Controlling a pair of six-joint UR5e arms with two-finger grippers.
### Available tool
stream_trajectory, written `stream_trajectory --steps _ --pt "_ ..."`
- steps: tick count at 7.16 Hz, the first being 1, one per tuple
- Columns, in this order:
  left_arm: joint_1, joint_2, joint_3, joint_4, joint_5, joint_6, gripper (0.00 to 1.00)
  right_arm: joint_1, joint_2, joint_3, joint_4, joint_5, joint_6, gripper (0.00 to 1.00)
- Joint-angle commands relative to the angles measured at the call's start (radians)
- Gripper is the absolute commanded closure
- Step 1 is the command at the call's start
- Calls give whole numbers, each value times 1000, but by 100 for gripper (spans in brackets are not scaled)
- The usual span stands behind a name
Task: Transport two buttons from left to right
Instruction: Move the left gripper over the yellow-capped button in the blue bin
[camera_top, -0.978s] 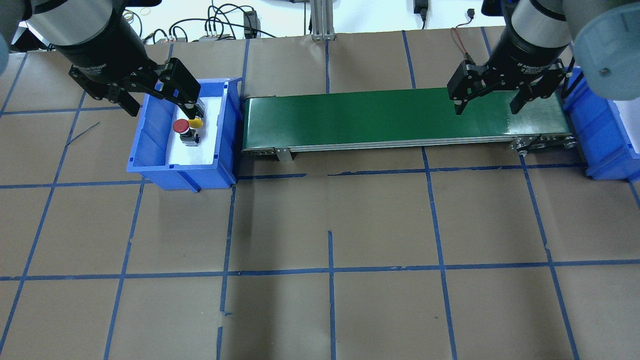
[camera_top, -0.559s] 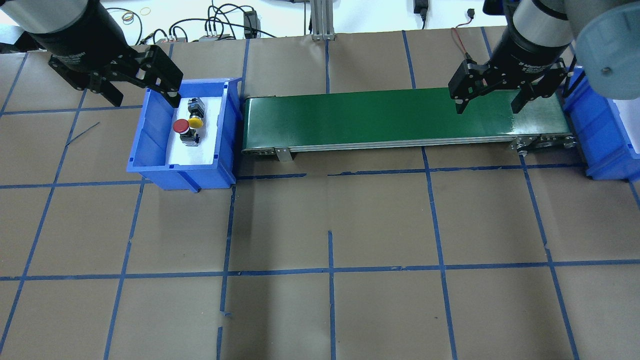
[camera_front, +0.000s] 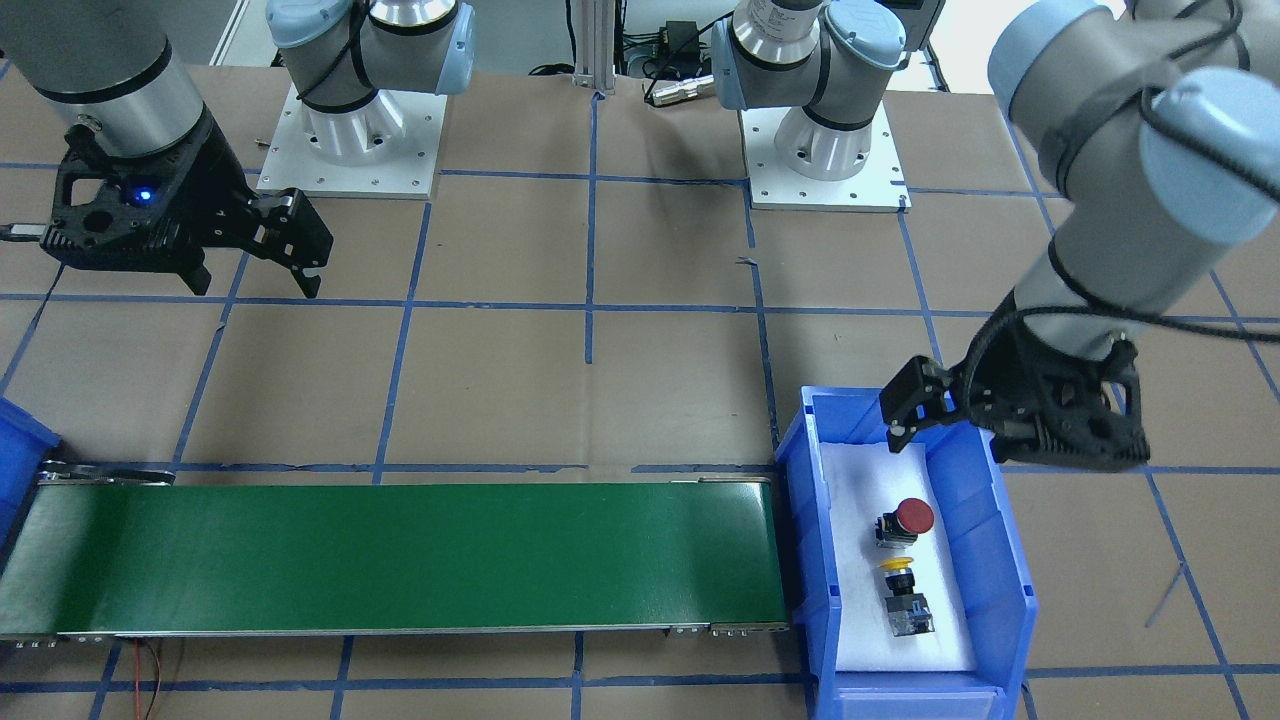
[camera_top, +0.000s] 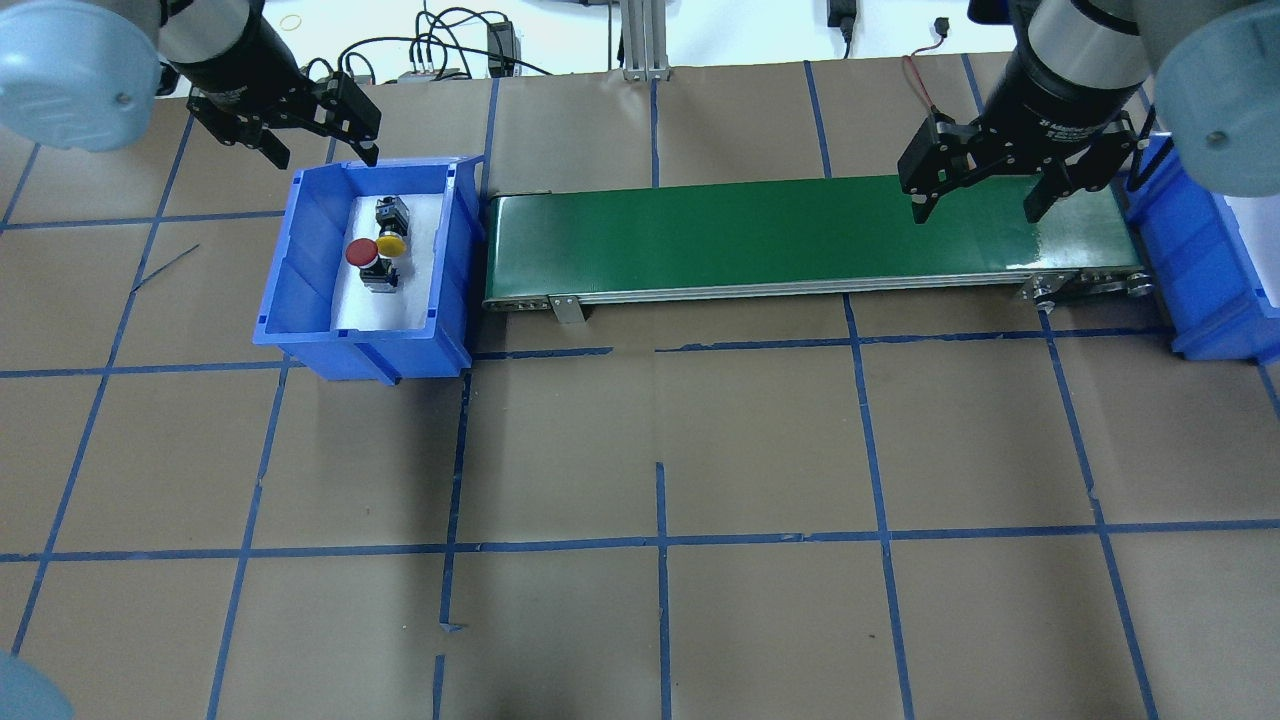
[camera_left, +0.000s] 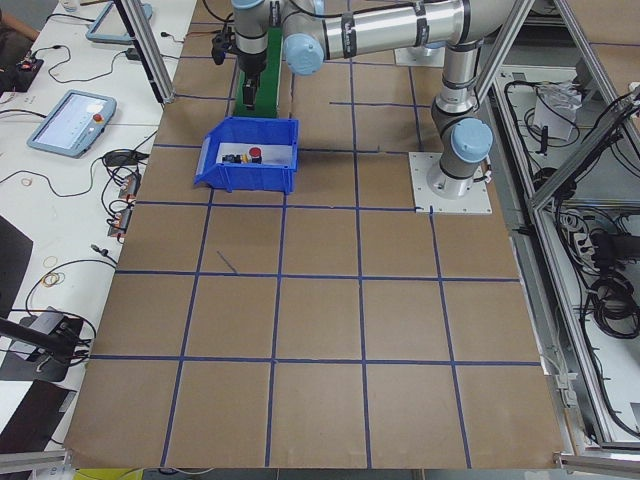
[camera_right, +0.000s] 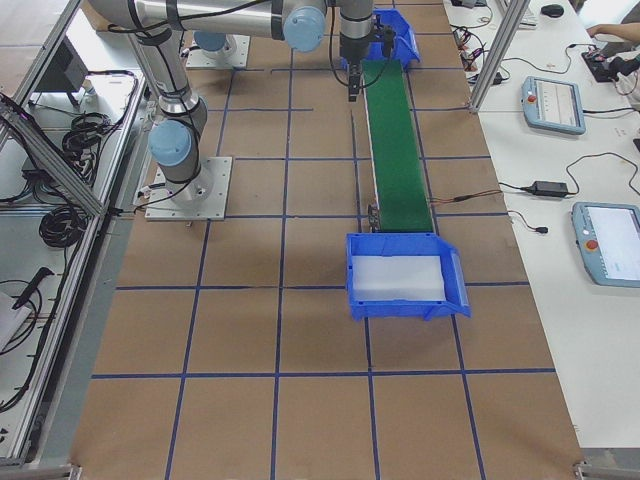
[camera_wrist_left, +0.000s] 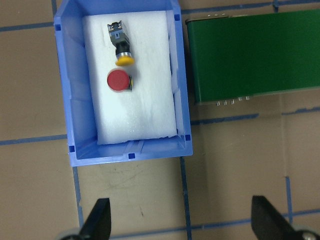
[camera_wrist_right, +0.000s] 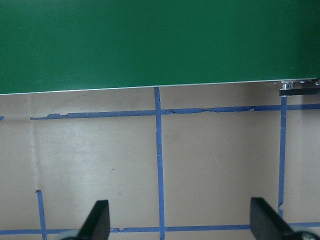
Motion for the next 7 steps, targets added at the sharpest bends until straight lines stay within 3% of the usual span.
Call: stream_trajectory --steps 1,5,7 --pt "5 -112 14 85 5 -5 0 4 -8 -3 0 -12 -3 0" --pt "7 -267 94 152 60 -14 0 0 -11 -3 0 -24 -3 0" --pt "7 -306 91 194 46 -61 10 1 -10 -2 -3 -37 -5 0"
